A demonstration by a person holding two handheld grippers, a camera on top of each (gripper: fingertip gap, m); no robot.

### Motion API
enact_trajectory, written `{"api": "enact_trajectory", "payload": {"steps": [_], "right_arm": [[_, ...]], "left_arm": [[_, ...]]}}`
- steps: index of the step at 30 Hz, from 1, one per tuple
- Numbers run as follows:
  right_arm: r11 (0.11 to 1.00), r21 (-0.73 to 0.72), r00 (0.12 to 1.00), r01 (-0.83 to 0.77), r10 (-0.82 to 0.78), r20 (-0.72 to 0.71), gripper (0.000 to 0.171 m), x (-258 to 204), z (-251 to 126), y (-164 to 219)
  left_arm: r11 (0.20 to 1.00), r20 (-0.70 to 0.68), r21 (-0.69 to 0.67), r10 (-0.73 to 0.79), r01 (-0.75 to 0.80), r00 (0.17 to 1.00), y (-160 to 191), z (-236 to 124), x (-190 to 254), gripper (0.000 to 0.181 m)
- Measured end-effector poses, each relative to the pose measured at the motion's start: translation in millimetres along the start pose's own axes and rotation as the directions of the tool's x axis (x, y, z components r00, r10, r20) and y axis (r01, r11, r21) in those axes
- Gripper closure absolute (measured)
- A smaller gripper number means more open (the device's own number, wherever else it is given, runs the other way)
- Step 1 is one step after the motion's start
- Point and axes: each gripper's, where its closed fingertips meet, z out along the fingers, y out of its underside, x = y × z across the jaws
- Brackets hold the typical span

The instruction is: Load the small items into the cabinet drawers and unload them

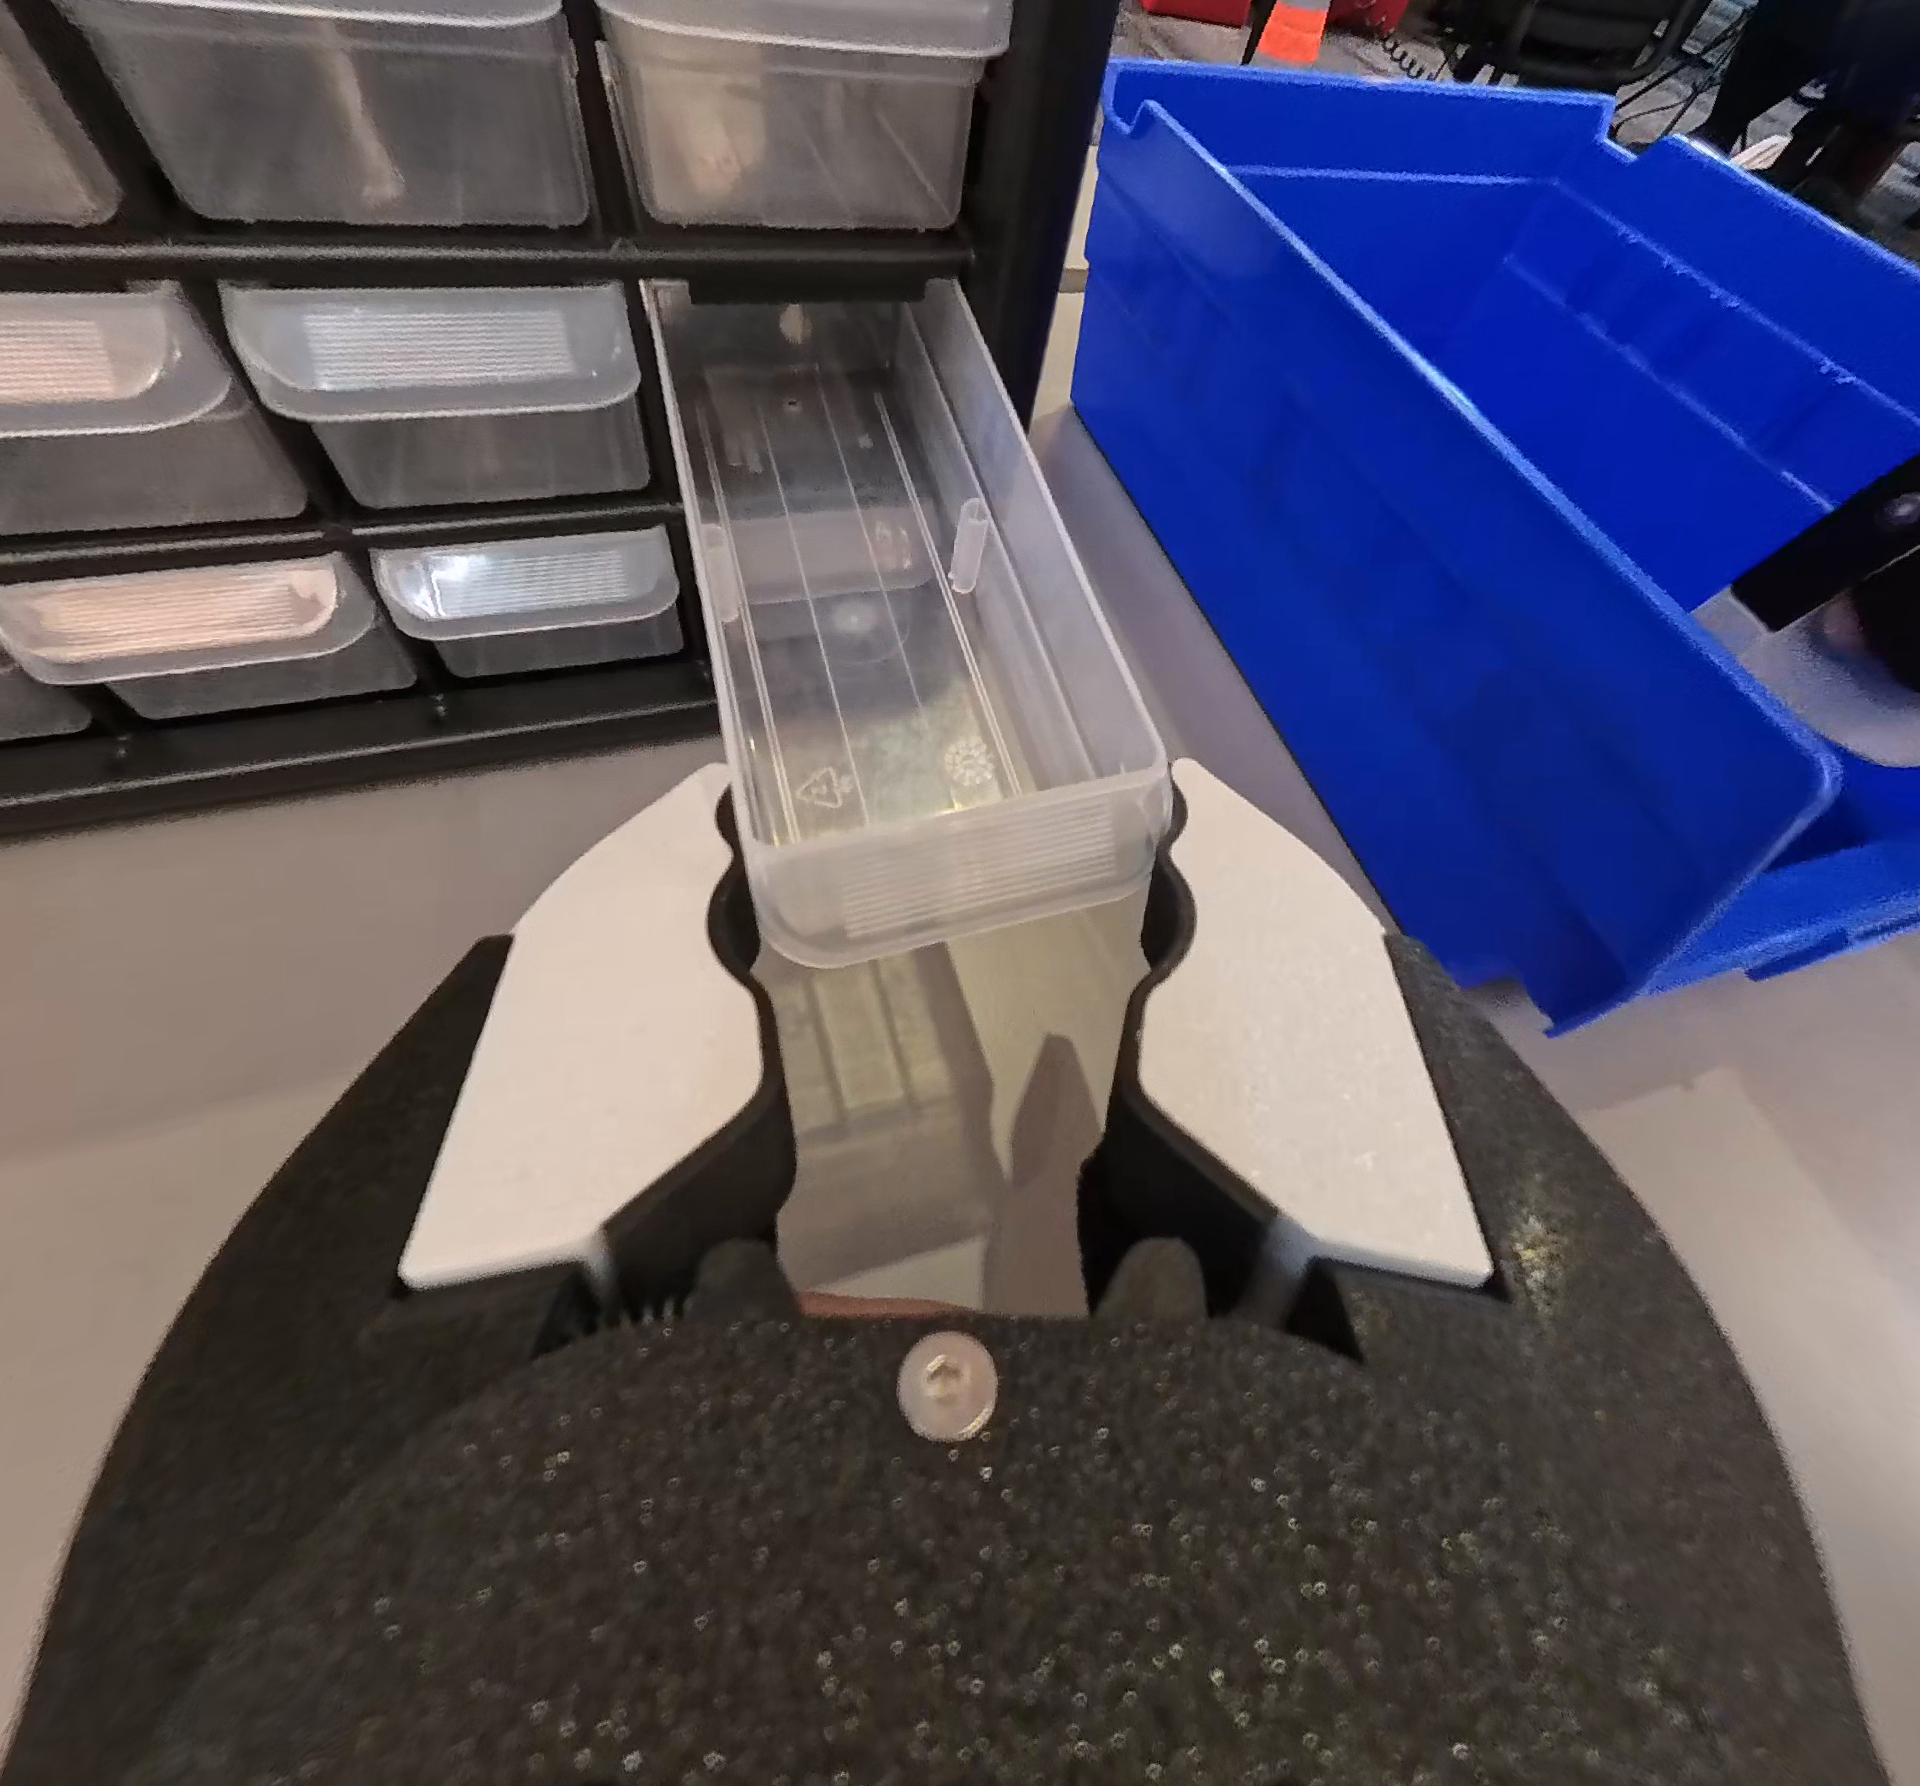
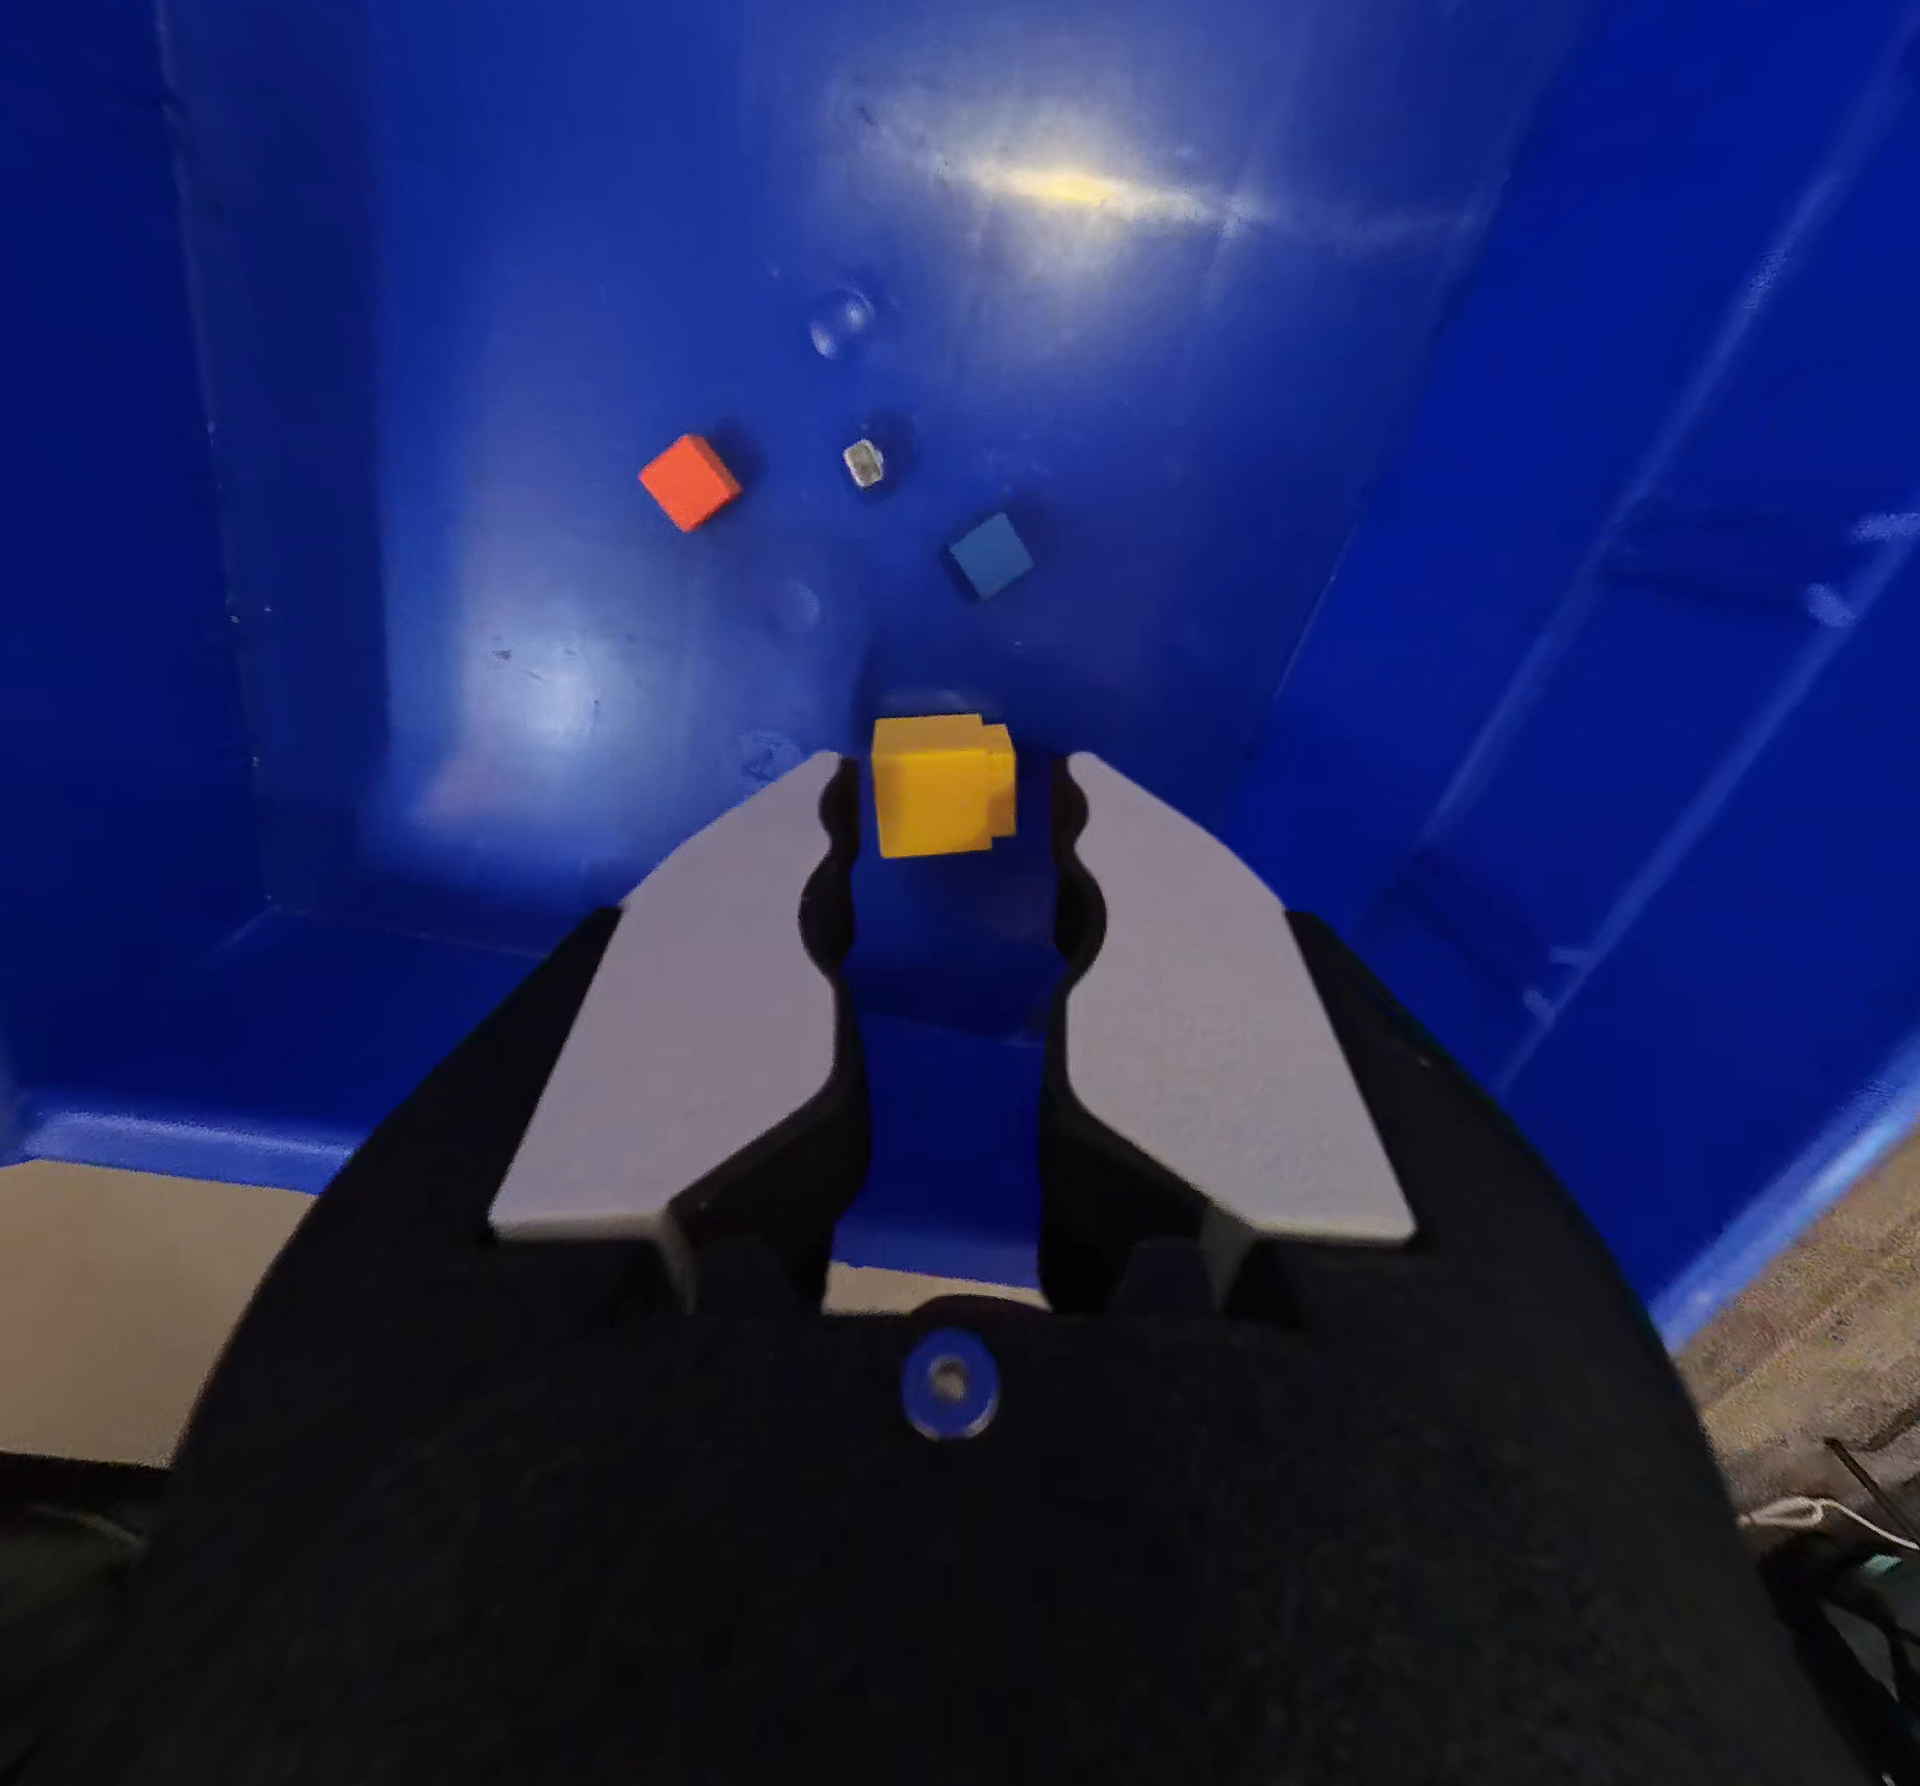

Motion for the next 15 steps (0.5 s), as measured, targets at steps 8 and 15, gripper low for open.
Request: {"api": "enact_trajectory", "payload": {"steps": [8, 15], "right_arm": [[0.822, 0.57, 1.0, 0.015, -0.022, 0.005, 0.131, -47.3, -92.2, -8.5], [0.56, 0.828, 0.963, -0.037, -0.2, 0.179, 0.132, -182.9, -99.3, 67.0]], "left_arm": [[1.0, 0.007, -0.011, 0.029, -0.029, 1.0, -6.0, 6.6, -3.8, 0.109], [0.998, 0.048, -0.066, 0.009, -0.005, 0.999, -30.7, 39.9, -23.8, 0.097]]}}
